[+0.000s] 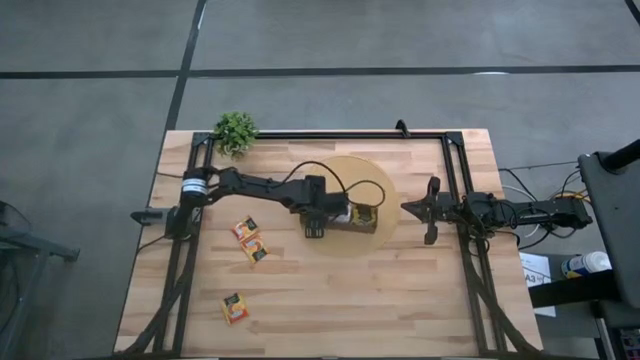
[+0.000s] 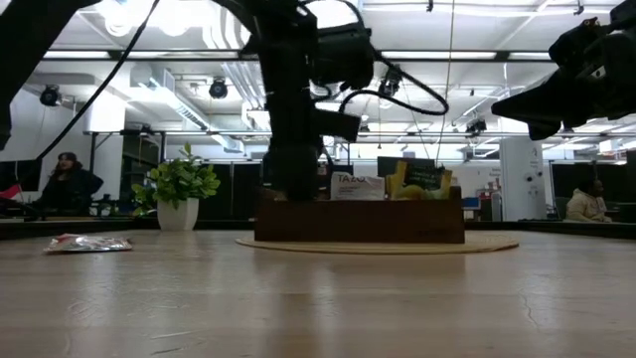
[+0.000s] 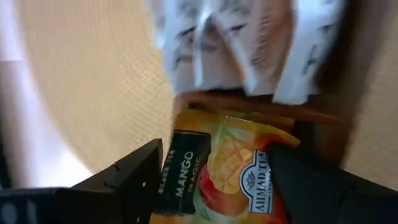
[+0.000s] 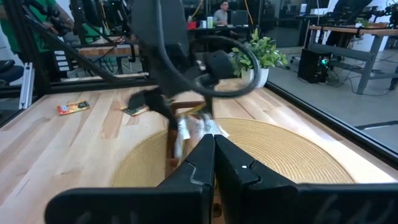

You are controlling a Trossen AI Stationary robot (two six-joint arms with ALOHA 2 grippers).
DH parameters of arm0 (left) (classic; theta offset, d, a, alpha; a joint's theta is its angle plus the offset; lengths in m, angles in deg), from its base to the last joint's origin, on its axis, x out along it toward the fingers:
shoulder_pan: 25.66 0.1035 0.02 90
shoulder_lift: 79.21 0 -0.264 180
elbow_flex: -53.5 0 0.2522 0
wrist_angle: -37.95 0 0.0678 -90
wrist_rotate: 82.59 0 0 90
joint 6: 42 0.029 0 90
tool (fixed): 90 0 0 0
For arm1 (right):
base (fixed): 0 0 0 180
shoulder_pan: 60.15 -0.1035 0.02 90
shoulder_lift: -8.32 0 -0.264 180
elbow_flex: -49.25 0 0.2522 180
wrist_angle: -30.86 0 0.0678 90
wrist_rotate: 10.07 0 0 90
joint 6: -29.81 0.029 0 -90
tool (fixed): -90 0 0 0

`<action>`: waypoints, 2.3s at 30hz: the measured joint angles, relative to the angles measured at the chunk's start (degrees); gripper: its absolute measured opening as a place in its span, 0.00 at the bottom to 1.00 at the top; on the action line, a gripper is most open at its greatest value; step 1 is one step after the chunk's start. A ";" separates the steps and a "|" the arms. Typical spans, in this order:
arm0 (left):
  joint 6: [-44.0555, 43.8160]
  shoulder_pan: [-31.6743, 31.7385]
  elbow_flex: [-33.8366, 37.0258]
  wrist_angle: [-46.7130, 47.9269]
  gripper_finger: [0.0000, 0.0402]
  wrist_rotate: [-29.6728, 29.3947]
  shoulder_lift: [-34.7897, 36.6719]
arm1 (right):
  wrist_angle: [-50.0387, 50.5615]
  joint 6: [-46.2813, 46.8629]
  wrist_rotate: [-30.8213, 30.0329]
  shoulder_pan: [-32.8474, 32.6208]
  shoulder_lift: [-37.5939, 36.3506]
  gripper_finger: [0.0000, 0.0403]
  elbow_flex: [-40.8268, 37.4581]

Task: Pick & Place Tea
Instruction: Put the orange tea bag into the left section of the wooden organizer

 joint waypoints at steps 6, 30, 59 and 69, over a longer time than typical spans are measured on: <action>-1.99 -0.13 -6.76 5.74 0.71 9.68 3.38 | -0.01 0.00 0.00 0.00 -0.01 0.02 0.00; -13.45 1.86 -6.13 16.64 0.71 17.97 6.61 | -0.02 0.00 -0.02 0.00 -0.01 0.02 0.00; -18.66 2.41 -0.04 32.48 0.71 23.98 19.62 | 0.00 0.00 0.00 0.00 -0.01 0.02 0.00; -12.23 2.78 14.46 34.71 0.71 38.92 19.62 | -0.02 0.00 -0.02 0.00 -0.01 0.02 0.00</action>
